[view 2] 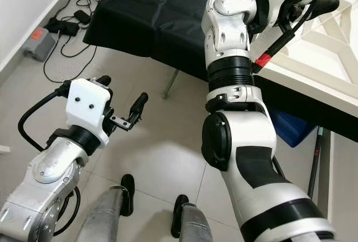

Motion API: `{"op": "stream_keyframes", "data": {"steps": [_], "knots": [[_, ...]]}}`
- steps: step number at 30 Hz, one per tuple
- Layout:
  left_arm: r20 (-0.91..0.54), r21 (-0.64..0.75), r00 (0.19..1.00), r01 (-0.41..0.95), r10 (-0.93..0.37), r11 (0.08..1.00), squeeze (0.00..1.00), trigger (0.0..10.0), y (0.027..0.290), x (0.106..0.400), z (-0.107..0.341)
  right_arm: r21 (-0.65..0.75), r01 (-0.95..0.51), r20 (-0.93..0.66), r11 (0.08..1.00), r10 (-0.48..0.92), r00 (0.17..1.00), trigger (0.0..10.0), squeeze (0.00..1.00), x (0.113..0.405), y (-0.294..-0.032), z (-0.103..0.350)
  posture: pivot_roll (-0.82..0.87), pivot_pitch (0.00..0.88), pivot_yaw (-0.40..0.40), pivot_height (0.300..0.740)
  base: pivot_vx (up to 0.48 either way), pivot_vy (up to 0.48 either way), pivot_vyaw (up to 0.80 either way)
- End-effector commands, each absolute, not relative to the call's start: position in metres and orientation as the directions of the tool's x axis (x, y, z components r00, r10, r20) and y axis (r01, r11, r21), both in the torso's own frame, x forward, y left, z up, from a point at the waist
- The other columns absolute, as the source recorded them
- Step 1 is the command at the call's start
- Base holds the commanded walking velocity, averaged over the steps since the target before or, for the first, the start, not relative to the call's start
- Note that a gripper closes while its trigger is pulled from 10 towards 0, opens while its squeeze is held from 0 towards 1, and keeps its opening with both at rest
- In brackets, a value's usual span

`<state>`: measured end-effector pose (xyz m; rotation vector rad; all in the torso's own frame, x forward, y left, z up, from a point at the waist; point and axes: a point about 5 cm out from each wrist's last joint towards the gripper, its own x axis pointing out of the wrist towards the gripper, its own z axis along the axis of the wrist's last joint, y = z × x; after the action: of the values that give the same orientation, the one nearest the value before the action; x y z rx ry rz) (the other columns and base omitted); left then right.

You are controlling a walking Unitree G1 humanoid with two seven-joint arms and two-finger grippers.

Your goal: Building children table

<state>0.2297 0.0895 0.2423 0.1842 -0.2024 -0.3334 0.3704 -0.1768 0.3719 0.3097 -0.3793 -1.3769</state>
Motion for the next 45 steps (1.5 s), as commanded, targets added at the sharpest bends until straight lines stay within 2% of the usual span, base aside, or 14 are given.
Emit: {"op": "stream_keyframes", "data": {"steps": [1,12,16,22,31,43,45], "knots": [[0.162,0.207,0.924,0.311,-0.346,0.927,0.0,10.0,0.087,0.226,0.239,0.192,0.98,-0.138,0.045,-0.988,0.072,10.0,0.0,0.378,-0.185,0.303,0.19,0.4,-0.087,0.74,0.0,0.0,0.0],[0.169,0.207,0.922,0.313,-0.349,0.927,0.0,10.0,0.085,0.226,0.24,0.134,0.991,-0.173,0.014,-0.984,0.037,10.0,0.0,0.378,-0.181,0.304,0.18,0.397,-0.093,0.74,0.0,0.0,0.0],[0.168,0.206,0.923,0.311,-0.347,0.928,0.0,10.0,0.084,0.226,0.239,0.132,0.99,-0.196,-0.045,-0.98,-0.018,10.0,0.0,0.375,-0.181,0.304,0.18,0.406,-0.096,0.74,0.0,0.0,0.0],[0.169,0.209,0.923,0.308,-0.345,0.928,0.0,10.0,0.085,0.227,0.24,0.134,0.989,-0.192,-0.067,-0.981,-0.04,10.0,0.0,0.374,-0.183,0.306,0.18,0.408,-0.094,0.74,0.0,0.0,0.0],[0.17,0.215,0.925,0.301,-0.339,0.929,0.0,10.0,0.087,0.228,0.24,0.202,0.978,-0.19,-0.049,-0.982,-0.01,10.0,0.0,0.377,-0.181,0.312,0.18,0.417,-0.09,0.74,0.0,0.0,0.0],[0.17,0.23,0.921,0.309,-0.35,0.923,0.0,10.0,0.085,0.228,0.24,0.127,0.991,-0.174,-0.044,-0.985,-0.022,10.0,0.0,0.378,-0.182,0.307,0.18,0.419,-0.085,0.74,0.0,0.0,0.0],[0.167,0.229,0.922,0.309,-0.35,0.923,0.0,10.0,0.085,0.228,0.239,0.178,0.984,-0.169,-0.023,-0.986,0.008,10.0,0.0,0.379,-0.183,0.308,0.18,0.421,-0.089,0.74,0.0,0.0,0.0]]}}
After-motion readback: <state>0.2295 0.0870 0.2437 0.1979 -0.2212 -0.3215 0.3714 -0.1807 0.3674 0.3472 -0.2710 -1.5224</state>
